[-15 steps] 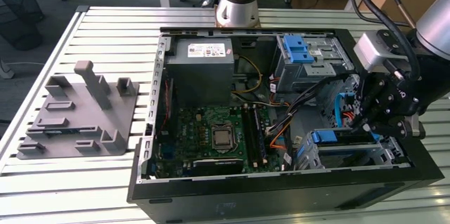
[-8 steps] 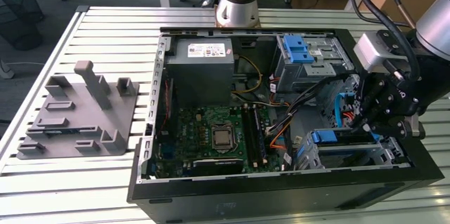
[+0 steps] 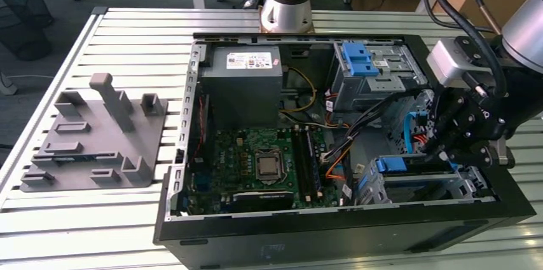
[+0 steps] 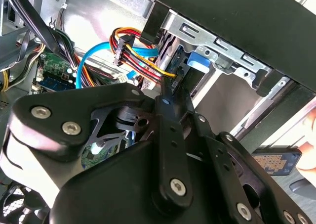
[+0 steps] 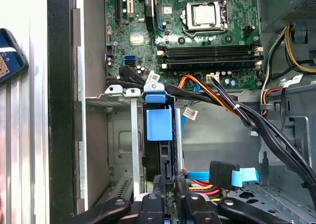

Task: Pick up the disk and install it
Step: 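Insert the first disk wire, then insert the second disk wire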

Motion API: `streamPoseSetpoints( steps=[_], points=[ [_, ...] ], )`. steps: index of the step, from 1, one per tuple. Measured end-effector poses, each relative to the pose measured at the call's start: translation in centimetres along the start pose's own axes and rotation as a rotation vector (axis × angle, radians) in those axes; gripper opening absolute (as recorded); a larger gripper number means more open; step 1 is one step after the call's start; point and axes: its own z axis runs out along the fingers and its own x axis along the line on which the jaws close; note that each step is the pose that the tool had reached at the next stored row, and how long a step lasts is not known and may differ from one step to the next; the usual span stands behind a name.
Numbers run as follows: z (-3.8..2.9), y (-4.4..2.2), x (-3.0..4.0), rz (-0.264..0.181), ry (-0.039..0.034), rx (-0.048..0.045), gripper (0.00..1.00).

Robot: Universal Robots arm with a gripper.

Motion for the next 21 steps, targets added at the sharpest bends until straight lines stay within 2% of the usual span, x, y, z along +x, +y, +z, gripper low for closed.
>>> streamPoseSetpoints(
  steps=[9,11,12,13,14,21],
  points=[
    [-1.23,0.08,0.01,0.0,-0.0008,0.0,0.24],
    [-1.24,0.08,0.01,0.0,-0.0014,-0.0001,0.22],
    [-1.24,0.08,0.01,0.0,-0.0015,-0.0001,0.16],
    [-1.25,0.08,0.01,0.0,-0.0014,-0.0001,0.16],
    [-1.26,0.08,0.01,0.0,-0.0013,-0.0001,0.11],
    [-1.26,0.08,0.01,0.0,-0.0022,-0.0001,0.11]
  ],
)
